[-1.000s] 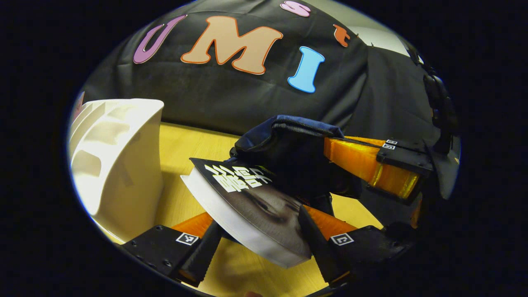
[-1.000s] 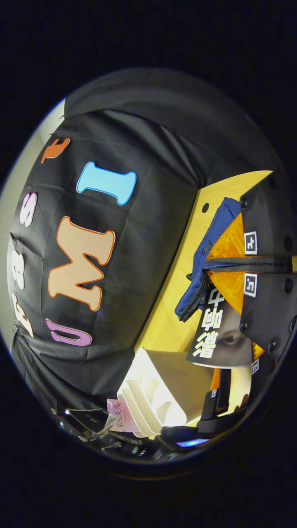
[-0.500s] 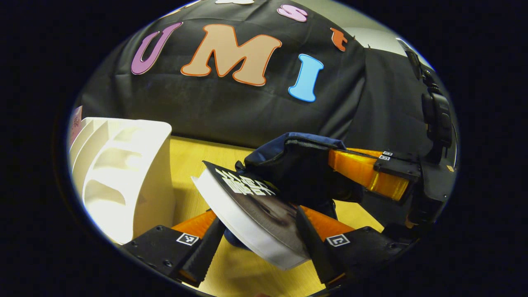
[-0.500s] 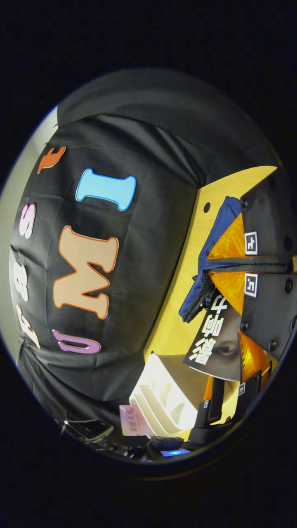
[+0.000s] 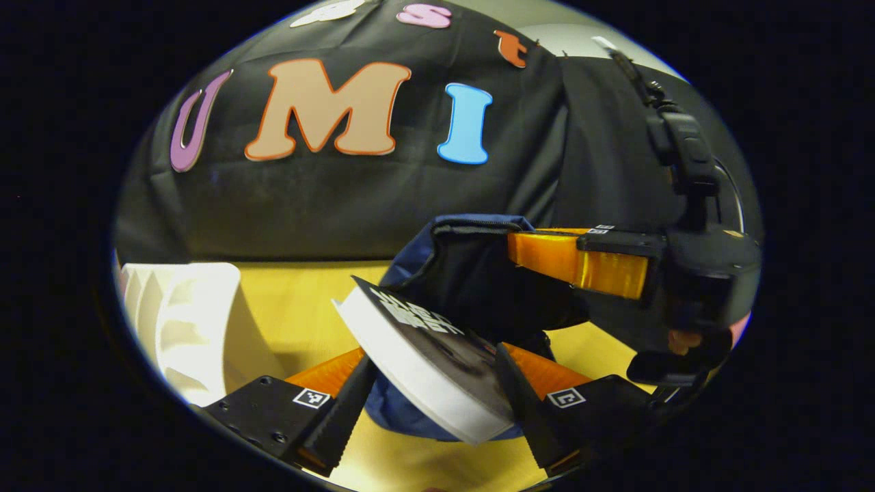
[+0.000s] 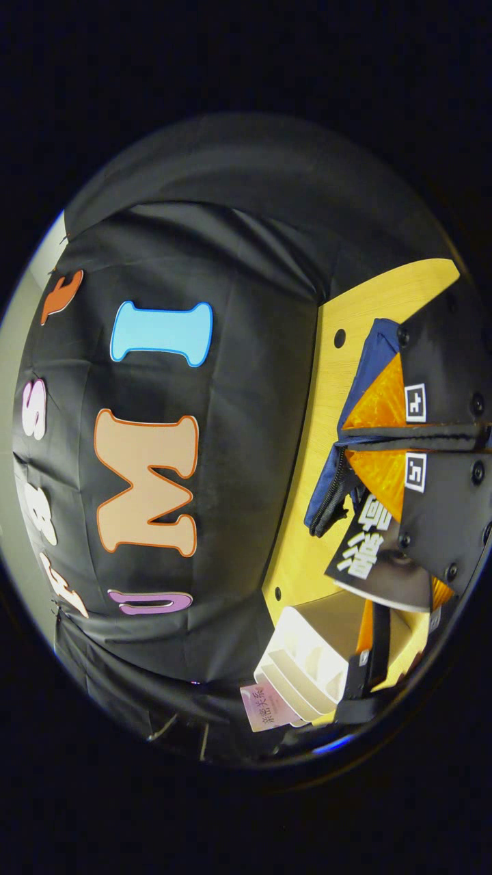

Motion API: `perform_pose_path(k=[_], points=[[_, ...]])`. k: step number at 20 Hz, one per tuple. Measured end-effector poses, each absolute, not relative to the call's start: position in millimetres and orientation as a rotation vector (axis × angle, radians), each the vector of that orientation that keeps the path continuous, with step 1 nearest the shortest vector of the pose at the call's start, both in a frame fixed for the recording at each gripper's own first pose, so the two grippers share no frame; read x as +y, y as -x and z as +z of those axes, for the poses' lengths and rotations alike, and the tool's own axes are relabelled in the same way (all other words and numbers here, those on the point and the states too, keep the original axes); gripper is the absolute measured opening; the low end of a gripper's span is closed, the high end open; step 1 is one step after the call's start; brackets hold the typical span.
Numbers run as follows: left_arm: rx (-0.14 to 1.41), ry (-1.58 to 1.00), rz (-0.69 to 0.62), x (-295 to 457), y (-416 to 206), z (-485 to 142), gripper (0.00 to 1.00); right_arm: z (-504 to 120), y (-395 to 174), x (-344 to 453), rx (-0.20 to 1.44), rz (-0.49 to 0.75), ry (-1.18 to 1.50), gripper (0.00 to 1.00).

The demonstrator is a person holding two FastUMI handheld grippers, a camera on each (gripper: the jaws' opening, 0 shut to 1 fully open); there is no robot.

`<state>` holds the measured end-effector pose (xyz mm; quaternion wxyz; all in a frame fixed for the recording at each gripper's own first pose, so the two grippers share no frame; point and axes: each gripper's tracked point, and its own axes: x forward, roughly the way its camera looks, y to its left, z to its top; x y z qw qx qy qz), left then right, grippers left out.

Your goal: Open the schoolbag, grab two books from the bookshelf and put them into the schoolbag.

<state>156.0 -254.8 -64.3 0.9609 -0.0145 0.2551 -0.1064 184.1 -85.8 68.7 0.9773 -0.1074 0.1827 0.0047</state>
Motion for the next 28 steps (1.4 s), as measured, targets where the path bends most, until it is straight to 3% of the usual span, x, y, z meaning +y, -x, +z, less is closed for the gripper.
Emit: perform_pose_path(k=[3,7,14,20,28], points=[[0.461,-0.182,-0.189,-227,-152,-38,0.98,65,-184,-83,0.375,0.012,0.226,0.02],[0.414,-0.017,-0.242,-221,-135,-6,0.95,61,-182,-80,0.380,0.012,0.267,0.03],[0.337,0.123,-0.149,-131,-126,46,0.96,49,-176,-72,0.381,0.012,0.300,0.03],[0.335,0.183,-0.014,-20,-102,62,0.91,44,-175,-67,0.371,0.010,0.324,0.03],[0.375,0.104,0.244,140,-71,77,0.91,37,-169,-61,0.375,0.017,0.329,0.03]])
